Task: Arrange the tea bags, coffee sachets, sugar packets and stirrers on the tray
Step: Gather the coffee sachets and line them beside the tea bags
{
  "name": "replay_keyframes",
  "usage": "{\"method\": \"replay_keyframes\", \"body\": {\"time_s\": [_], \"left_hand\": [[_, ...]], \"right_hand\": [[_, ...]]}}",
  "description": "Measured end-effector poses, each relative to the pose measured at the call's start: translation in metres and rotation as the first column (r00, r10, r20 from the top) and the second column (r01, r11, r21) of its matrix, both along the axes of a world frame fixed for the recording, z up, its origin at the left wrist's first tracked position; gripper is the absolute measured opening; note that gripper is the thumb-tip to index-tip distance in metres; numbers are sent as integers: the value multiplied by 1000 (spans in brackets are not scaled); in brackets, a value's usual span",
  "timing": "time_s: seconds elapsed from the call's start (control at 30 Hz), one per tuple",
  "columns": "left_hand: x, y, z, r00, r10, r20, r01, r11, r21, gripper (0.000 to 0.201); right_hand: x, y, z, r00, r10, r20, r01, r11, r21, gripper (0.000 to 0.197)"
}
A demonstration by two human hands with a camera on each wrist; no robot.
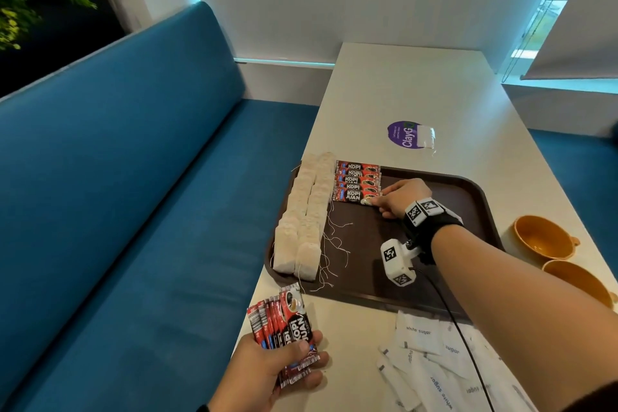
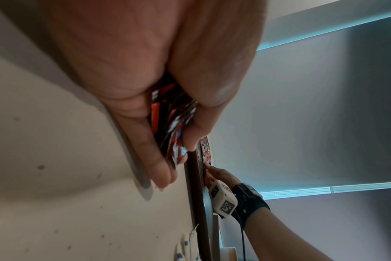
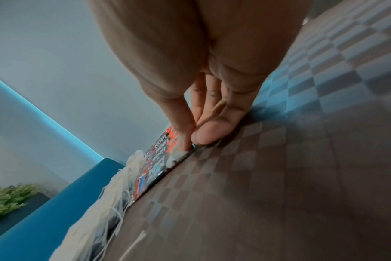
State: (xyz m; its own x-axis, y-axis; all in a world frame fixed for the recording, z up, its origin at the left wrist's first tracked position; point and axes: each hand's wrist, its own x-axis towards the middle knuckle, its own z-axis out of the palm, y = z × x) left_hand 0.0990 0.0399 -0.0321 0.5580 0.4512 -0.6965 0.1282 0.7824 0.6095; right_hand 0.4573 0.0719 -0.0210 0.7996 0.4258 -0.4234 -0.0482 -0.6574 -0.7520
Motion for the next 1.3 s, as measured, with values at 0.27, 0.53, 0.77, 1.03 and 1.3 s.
{"method": "replay_keyframes", "body": {"time_s": [0.27, 0.53, 0.77, 1.03, 1.3], "left_hand": [[-1, 1, -1, 1000, -23, -10, 23, 1000, -2, 21], [-2, -3, 0, 1000, -12, -19, 13, 997, 80, 22], [-5, -11, 9, 1000, 19, 0, -19, 989, 146, 19], [-16, -35, 31, 995, -24, 99, 1, 975, 221, 25], [-25, -61, 47, 983, -112, 142, 63, 947, 314, 13]], "right_hand": [[1, 2, 4, 1000, -14, -18, 14, 1000, -7, 29], [-6, -17, 10, 996, -83, 27, 80, 990, 114, 24], [-67, -73, 56, 991, 46, 124, -80, 955, 285, 5], [-168, -164, 63, 964, 265, 0, -241, 878, 412, 14], [-226, -220, 55, 939, 281, -201, -114, 801, 588, 30]]}}
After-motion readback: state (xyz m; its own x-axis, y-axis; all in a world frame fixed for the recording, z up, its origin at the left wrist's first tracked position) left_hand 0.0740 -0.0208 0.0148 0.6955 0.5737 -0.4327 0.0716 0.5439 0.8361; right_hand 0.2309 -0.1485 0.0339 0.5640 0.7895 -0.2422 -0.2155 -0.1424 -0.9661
